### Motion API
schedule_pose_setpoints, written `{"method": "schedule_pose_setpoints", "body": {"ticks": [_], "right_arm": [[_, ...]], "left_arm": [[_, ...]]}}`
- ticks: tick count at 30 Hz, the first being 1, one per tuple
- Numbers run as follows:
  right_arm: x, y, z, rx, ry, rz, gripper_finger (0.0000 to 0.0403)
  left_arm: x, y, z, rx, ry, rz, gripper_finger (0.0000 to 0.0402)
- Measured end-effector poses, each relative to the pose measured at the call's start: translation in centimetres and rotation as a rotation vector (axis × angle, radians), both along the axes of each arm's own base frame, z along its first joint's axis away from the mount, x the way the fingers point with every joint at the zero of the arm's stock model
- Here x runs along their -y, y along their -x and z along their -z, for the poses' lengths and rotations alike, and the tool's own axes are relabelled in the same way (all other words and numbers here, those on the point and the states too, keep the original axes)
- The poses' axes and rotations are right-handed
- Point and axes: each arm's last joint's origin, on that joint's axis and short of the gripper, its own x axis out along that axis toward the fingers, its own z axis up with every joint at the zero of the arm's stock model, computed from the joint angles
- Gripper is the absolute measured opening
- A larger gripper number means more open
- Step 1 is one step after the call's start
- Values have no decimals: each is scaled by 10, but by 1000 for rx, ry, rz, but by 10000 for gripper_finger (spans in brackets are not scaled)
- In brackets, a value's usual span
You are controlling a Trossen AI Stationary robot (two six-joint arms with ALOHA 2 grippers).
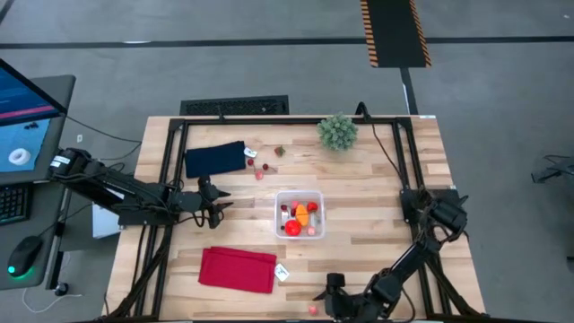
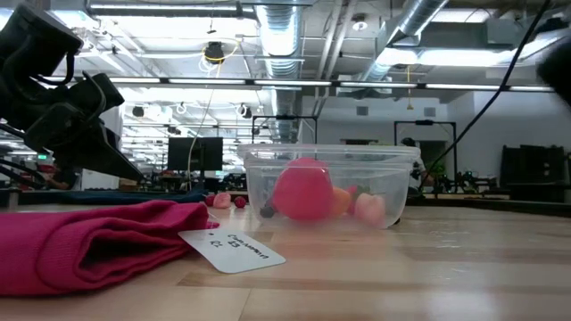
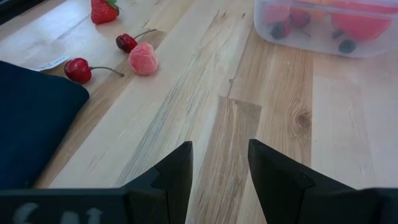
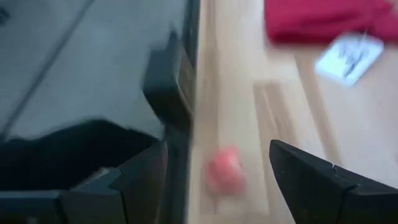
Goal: Pick and placing Produce into tupperware
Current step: Put the pink peach into the transparent bin
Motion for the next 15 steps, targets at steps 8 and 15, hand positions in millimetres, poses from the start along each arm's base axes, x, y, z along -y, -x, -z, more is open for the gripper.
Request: {"method": "schedule_pose_setpoints", "body": {"ticks": [8, 15], "right_arm": [[-11, -11, 18, -15, 40, -16, 306], [-13, -13, 21, -36, 30, -31, 305]], "left_arm": [[0, 0, 0, 1, 0, 0, 145], [0, 0, 0, 0, 0, 0, 145]]}}
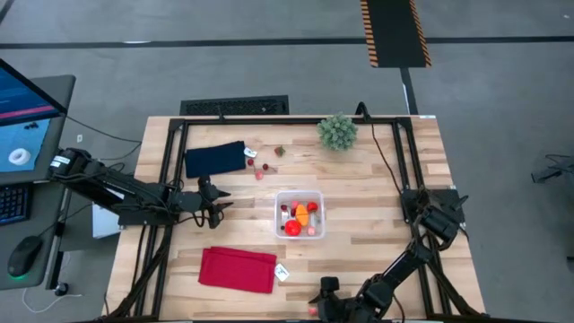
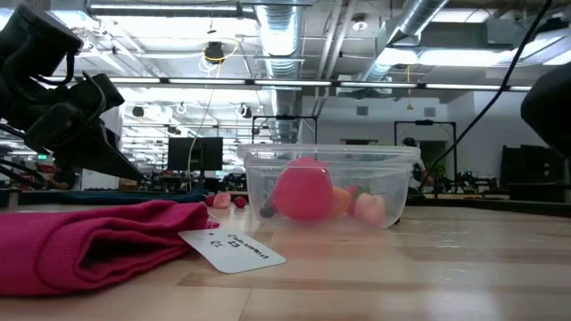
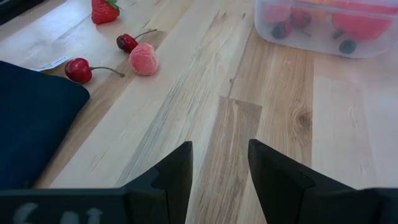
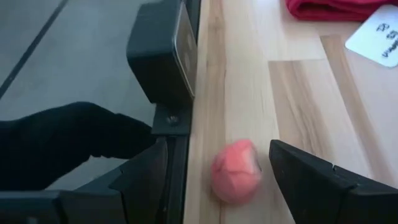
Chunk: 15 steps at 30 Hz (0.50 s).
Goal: Pick and placing Produce into tupperware
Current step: Put the pink peach into the transparent bin
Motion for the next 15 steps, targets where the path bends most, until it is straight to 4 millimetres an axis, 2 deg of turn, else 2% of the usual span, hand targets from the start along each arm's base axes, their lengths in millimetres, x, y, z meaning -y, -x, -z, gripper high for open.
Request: {"method": "schedule_pose_setpoints", "body": {"ticks": [6, 15], "right_arm": [[0, 0, 0, -3, 2, -1, 277], [0, 1, 1, -8, 7, -2, 193]], "left_arm": [[0, 0, 0, -1, 0, 0, 145], [0, 0, 0, -1, 0, 0, 145]]}}
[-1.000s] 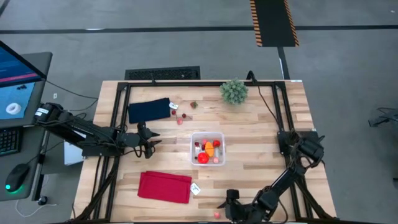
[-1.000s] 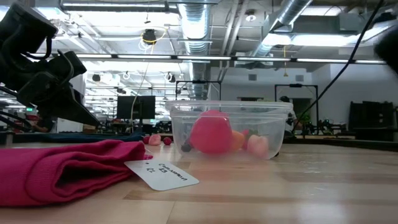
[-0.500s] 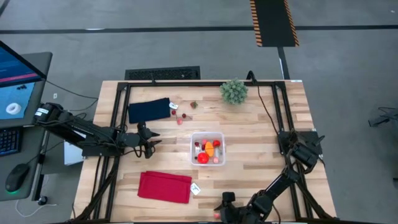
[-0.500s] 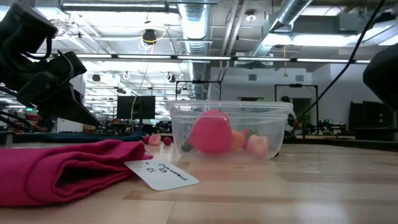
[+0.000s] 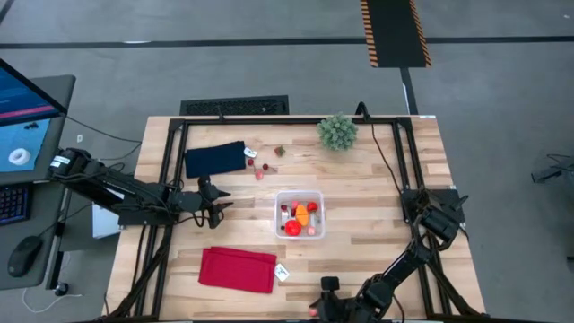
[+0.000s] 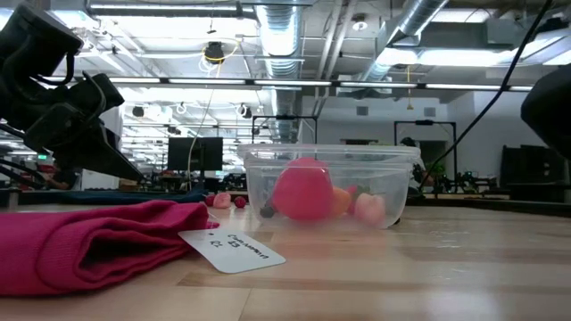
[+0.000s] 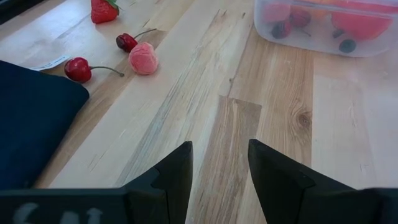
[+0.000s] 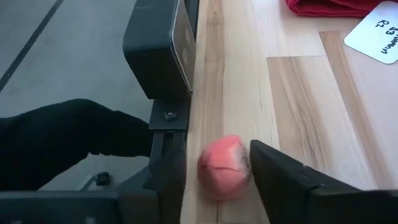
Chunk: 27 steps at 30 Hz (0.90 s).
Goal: Pick and placing Produce into tupperware
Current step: Put the pink peach into the transparent bin
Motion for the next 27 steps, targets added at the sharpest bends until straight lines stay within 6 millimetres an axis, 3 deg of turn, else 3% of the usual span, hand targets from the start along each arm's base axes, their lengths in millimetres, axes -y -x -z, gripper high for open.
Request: {"method": "schedule_pose_setpoints", "body": {"ticks": [9, 20, 27], "right_arm": [[0, 0, 0, 1, 1, -1, 112], [4, -4, -1, 8, 39, -19, 114], [6, -7, -26, 15, 137, -6, 112]], "left_arm": [[0, 0, 0, 0, 0, 0, 145], [0, 0, 0, 0, 0, 0, 145], [0, 0, 0, 1, 0, 0, 145]]}}
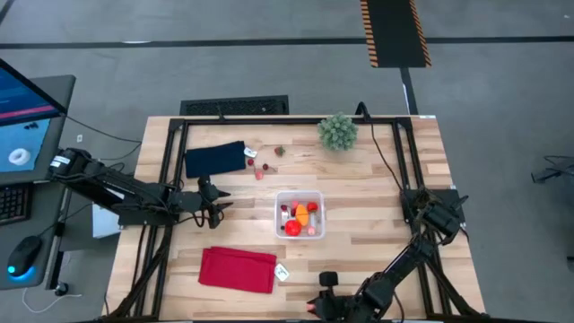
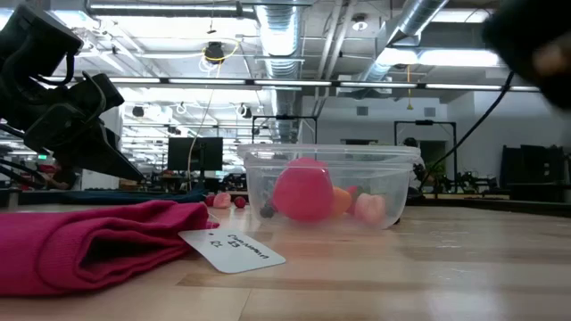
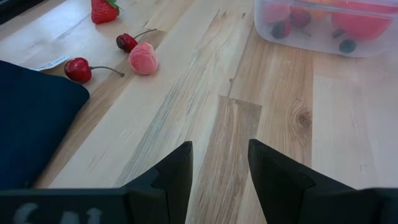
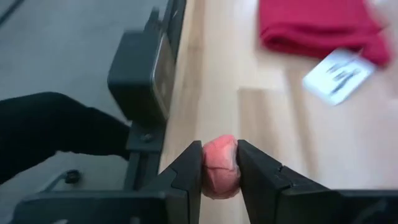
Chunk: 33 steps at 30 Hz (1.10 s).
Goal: Pick and placing Produce into tupperware
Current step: Put the pink peach into the transparent bin
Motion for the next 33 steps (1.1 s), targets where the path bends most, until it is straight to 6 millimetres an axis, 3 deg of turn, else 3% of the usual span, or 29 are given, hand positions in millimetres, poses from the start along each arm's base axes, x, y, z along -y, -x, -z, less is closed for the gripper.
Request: {"method": "schedule_pose_setpoints", "body": {"ticks": [8, 17, 26, 33], "right_arm": [[17, 5, -55, 96, 122, 63, 113], [65, -18, -97, 134, 239, 152, 113], [149, -59, -95, -8, 342, 340, 113], [204, -83, -93, -79, 296, 420, 113]], "left_arm": [[0, 0, 0, 0, 0, 0, 145], [0, 0, 0, 0, 0, 0, 145], [0, 0, 0, 2, 0, 0, 145], [0, 0, 0, 1, 0, 0, 145]]}}
